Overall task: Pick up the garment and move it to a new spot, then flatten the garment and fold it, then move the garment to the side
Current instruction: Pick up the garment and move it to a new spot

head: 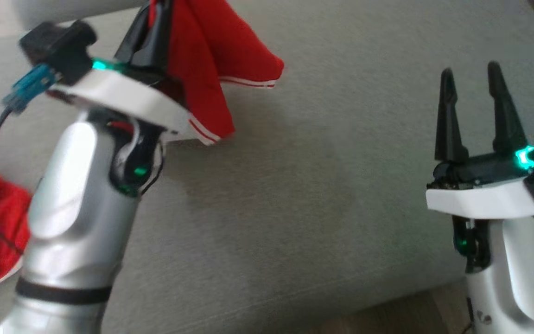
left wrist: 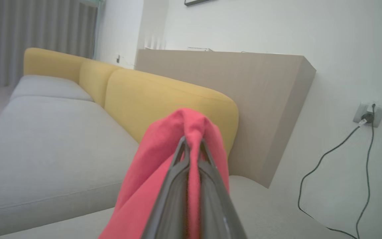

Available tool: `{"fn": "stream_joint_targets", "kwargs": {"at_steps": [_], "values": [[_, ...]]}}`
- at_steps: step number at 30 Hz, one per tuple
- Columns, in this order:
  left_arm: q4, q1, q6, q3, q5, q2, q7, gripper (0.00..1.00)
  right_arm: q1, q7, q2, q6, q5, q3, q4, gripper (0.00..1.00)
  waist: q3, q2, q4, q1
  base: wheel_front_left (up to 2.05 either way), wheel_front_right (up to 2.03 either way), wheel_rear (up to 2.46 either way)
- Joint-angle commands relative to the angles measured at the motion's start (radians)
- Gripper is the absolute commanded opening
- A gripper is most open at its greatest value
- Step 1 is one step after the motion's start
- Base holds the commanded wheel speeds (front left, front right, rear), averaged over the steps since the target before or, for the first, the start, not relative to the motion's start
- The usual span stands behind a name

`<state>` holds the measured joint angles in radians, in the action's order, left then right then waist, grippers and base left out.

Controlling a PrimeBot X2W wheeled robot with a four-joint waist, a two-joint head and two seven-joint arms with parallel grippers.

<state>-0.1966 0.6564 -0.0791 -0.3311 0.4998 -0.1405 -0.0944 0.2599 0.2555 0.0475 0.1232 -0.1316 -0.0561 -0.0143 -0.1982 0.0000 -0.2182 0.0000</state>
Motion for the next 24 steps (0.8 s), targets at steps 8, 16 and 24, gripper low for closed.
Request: {"fn": "stream_joint_targets", "kwargs": {"at_steps": [8, 16, 24], "values": [[-0.156, 0.153, -0.001, -0.012, -0.04, 0.019, -0.063, 0.46, 0.053, 0.006, 0.003, 0.008, -0.046, -0.038, 0.064, 1.0, -0.111, 0.0, -0.148, 0.0, 0.0, 0.0, 0.0], [-0.303, 0.174, 0.011, 0.015, -0.071, -0.007, -0.151, 1.0, 0.04, 0.006, 0.003, 0.008, -0.031, -0.016, 0.055, 1.0, -0.114, 0.0, -0.108, 0.0, 0.0, 0.0, 0.0], [-0.192, 0.043, 0.005, 0.151, -0.082, -0.056, -0.167, 1.0, 0.02, 0.006, 0.003, 0.008, 0.058, -0.018, 0.021, 1.0, -0.053, 0.0, 0.046, 0.0, 0.0, 0.0, 0.0]]}}
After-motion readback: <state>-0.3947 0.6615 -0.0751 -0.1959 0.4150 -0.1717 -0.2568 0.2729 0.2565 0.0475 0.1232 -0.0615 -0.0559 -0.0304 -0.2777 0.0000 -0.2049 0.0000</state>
